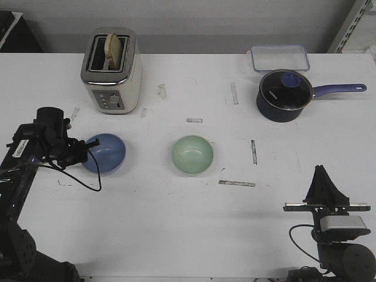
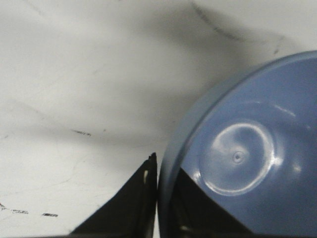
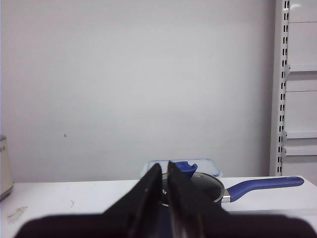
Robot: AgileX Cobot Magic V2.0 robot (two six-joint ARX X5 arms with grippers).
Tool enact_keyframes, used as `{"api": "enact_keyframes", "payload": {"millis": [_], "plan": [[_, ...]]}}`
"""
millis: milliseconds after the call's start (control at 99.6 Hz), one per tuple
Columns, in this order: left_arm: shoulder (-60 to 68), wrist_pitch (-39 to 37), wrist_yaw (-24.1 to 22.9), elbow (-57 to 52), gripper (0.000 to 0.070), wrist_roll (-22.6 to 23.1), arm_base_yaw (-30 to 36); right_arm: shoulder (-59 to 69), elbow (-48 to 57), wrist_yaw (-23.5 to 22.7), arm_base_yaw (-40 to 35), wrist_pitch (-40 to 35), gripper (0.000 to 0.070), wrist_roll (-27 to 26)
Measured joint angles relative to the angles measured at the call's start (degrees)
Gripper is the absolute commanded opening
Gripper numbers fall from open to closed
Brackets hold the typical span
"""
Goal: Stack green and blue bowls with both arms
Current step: 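Lift the blue bowl with the left gripper and lower it into the green bowl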
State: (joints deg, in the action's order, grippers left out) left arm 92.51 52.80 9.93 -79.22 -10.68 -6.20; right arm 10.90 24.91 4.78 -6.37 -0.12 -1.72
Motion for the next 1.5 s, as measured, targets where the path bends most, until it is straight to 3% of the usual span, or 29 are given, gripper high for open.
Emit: {"api": "enact_keyframes", "payload": {"millis": [231,362,723,944,1105,1316,1356,1436,1497], "plan": [[0.0,4.02,4.52,-8.85,0.0,-1.44,5.92,0.0,0.0,0.0,0.0,0.0,0.0009,0.0],[0.0,-0.72,6.75,-10.43,0.0,-3.96,13.33,0.0,0.0,0.0,0.0,0.0,0.0009,0.0],[7.3,-10.21,6.97,-10.4,0.0002,-9.4,31.32,0.0,0.0,0.0,0.0,0.0,0.0009,0.0],[8.96,-15.12,6.97,-10.34,0.0005,-11.61,33.83,0.0,0.0,0.0,0.0,0.0,0.0009,0.0],[8.96,-15.15,6.95,-10.34,0.0088,-12.02,33.66,0.0,0.0,0.0,0.0,0.0,0.0009,0.0],[8.96,-15.21,6.95,-10.34,0.0091,-12.07,33.66,0.0,0.0,0.0,0.0,0.0,0.0009,0.0],[8.96,-15.26,6.95,-10.34,0.0123,-12.07,33.66,0.0,0.0,0.0,0.0,0.0,0.0009,0.0],[8.96,-15.3,6.95,-10.34,0.0306,-12.28,33.66,0.0,0.0,0.0,0.0,0.0,0.0009,0.0],[8.96,-15.37,6.95,-10.34,0.0392,-12.37,33.66,0.0,0.0,0.0,0.0,0.0,0.0009,0.0]]}}
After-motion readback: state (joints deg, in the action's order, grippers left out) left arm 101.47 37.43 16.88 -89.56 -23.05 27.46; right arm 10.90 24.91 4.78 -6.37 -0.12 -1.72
